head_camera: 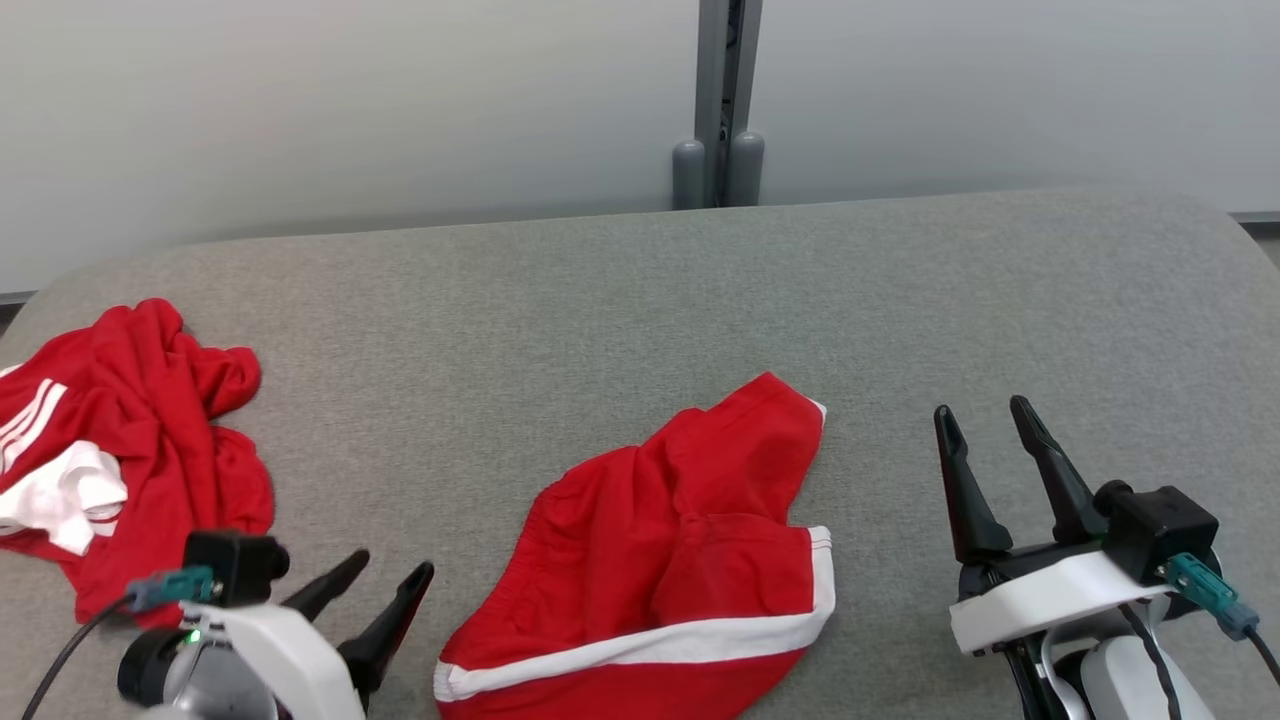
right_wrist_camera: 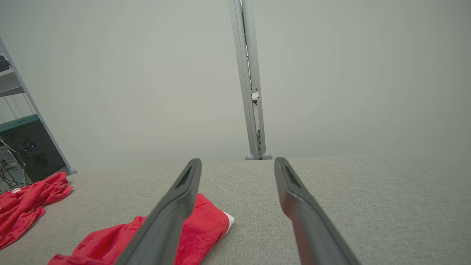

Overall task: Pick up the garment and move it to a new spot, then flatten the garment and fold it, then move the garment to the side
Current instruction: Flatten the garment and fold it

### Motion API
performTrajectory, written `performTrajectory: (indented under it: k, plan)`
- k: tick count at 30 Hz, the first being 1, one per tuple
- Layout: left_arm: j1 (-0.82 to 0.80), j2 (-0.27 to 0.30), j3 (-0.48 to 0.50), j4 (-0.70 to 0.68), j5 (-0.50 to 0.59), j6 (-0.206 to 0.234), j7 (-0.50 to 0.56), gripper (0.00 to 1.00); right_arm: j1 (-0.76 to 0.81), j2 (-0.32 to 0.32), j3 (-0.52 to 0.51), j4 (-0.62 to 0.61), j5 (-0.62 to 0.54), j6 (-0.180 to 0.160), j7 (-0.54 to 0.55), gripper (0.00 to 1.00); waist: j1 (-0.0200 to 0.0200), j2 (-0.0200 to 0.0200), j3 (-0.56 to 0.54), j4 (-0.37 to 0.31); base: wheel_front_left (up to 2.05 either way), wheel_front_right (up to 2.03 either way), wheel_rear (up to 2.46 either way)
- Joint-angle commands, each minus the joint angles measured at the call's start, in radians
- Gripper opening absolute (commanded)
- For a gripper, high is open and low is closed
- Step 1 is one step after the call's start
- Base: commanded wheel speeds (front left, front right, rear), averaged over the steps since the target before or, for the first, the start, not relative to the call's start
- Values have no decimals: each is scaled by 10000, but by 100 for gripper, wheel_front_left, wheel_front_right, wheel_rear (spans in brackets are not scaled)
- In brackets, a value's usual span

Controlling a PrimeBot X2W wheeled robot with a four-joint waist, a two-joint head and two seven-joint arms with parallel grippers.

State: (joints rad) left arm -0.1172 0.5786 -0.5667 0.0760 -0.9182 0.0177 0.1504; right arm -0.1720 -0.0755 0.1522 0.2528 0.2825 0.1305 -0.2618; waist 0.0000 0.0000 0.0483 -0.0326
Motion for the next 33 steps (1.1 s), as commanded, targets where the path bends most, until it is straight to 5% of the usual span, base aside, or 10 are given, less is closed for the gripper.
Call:
performTrajectory:
  k: [1, 8, 23, 24, 26, 27, 28, 33]
  plan:
    - [-272, 6, 19, -2, 54, 21, -1, 100, -77, -56, 14, 15, 60, 5, -49, 100, 0, 0, 42, -60, 0, 0, 0]
    - [-1838, -315, -409, 516, 858, 203, 593, 100, -227, 25, 82, -53, 30, 5, -49, 100, 0, 0, 377, -624, 0, 0, 0]
    - [-4447, -1384, -2069, 3655, 1785, -888, 2377, 100, -574, 202, 165, -336, -122, 5, -49, 100, 0, 0, 1301, -1859, 0, 0, 0]
    - [-4533, -1441, -2098, 3784, 1753, -929, 2407, 96, -596, 205, 175, -341, -117, 5, -49, 100, 0, 0, 1327, -1913, 0, 0, 0]
    - [-4630, -1519, -2127, 3985, 1702, -999, 2366, 43, -598, 209, 148, -349, -102, 5, -49, 100, 0, 0, 1355, -1979, 0, 0, 0]
    - [-4700, -1552, -2096, 4066, 1737, -1005, 2249, 8, -594, 218, 144, -353, -97, 5, -49, 100, 0, 0, 1364, -2004, 0, 0, 0]
    - [-4746, -1575, -2066, 4138, 1763, -996, 2167, 0, -584, 223, 137, -358, -96, 5, -49, 100, 0, 0, 1371, -2027, 0, 0, 0]
    - [-4974, -1613, -1807, 4426, 1589, -995, 1766, 0, -526, 229, 99, -306, -102, 5, -49, 100, 0, 0, 1320, -2083, 0, 0, 0]
